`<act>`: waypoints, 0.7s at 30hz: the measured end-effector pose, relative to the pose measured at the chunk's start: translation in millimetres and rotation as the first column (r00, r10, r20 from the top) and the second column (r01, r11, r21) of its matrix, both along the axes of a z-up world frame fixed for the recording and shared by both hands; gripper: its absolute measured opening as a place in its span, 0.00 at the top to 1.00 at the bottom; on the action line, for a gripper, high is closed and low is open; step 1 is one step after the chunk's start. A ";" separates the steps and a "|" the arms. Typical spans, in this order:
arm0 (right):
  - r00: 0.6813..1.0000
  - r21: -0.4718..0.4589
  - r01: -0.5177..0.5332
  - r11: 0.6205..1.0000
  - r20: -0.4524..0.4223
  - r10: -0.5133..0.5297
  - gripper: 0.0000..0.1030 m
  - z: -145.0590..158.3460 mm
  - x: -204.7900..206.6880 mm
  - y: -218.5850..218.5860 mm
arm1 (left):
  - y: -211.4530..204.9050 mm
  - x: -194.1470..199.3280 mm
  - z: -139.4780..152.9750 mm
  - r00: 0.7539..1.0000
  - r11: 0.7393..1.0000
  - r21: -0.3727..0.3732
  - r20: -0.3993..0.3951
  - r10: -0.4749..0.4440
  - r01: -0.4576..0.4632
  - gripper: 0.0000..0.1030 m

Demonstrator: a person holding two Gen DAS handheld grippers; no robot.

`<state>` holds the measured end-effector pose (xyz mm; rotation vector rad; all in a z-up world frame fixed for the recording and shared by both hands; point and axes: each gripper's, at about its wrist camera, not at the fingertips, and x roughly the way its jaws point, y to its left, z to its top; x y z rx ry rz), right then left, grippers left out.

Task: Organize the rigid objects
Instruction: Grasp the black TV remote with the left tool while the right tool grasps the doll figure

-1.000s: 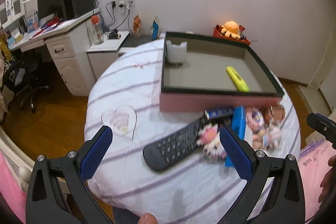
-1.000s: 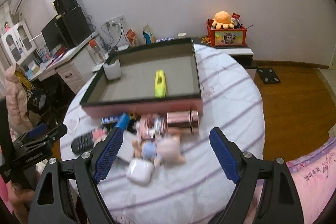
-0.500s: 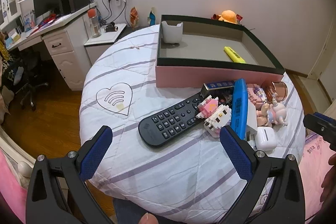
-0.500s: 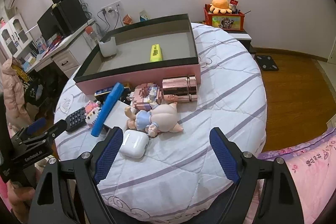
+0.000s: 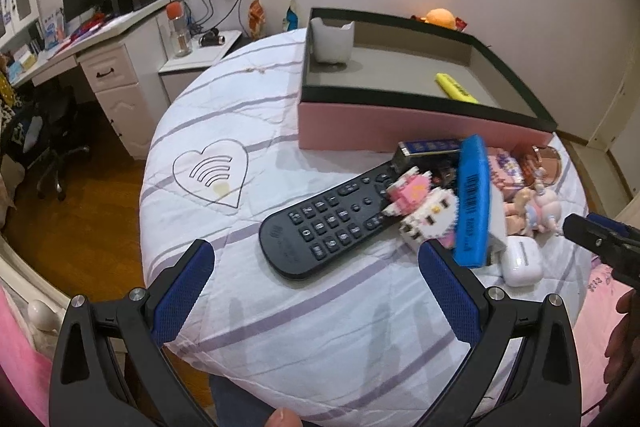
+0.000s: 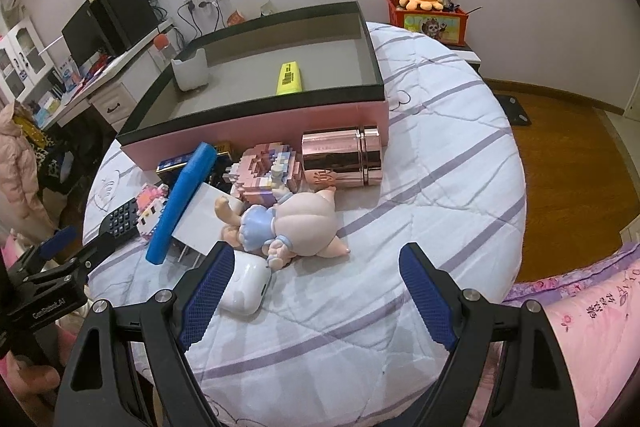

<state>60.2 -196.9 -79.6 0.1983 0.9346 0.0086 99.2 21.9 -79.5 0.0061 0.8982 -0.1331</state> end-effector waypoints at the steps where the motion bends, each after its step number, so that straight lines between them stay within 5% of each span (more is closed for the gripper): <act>1: 1.000 0.004 -0.001 1.000 -0.003 0.001 0.17 -1.1 1.0 -0.4 | 1.0 2.1 -2.6 1.000 1.000 0.002 -0.005 0.001 -0.001 0.00; 10: 0.999 0.011 0.011 1.000 -0.030 -0.010 0.17 -8.7 12.8 -5.6 | -4.3 26.7 -21.2 0.996 0.993 0.075 -0.010 -0.090 0.090 0.00; 17: 0.999 0.004 0.022 1.000 -0.048 -0.022 0.17 -13.1 19.7 -5.2 | -22.7 50.6 -28.1 0.955 0.941 0.172 0.007 -0.296 0.291 0.00; 21: 0.998 0.001 0.024 1.000 -0.056 -0.024 0.17 -16.1 24.4 -3.7 | -19.1 62.8 -33.6 0.939 0.933 0.107 -0.025 -0.343 0.343 0.00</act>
